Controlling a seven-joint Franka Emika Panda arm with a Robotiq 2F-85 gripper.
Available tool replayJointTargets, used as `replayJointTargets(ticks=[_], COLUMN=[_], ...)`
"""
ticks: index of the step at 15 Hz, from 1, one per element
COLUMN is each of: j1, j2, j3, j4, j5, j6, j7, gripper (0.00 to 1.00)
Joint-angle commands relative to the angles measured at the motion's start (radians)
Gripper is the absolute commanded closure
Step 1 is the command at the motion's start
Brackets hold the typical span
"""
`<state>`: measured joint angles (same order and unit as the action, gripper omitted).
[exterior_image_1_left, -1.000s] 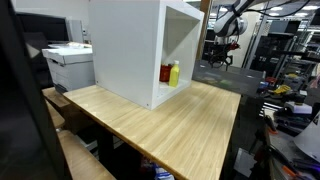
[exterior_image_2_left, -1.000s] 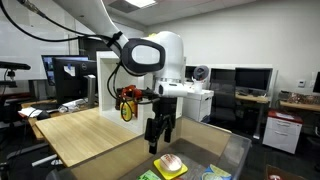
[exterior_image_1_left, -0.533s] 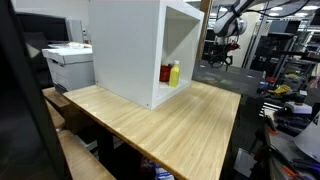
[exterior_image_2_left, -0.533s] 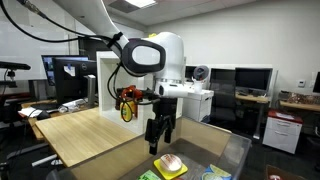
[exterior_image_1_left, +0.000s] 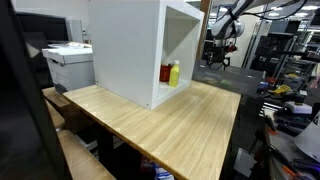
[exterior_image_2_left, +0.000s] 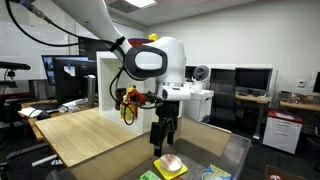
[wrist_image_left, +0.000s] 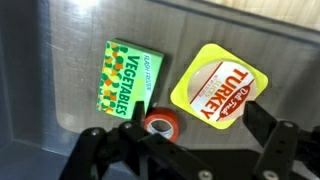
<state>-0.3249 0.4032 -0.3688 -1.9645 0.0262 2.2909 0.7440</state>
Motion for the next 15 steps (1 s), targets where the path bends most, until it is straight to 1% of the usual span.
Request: replayJointTargets(ticks=[1,15], j1=[-0.011,-0.029], j2=[0.041,0.132], j3=[0.013,0.028], j4=[0.024,0.103], j5=[0.045,0.120], j6=[0.047,0.047], j7=[-0.056,-0.068], gripper=[0.00,0.00])
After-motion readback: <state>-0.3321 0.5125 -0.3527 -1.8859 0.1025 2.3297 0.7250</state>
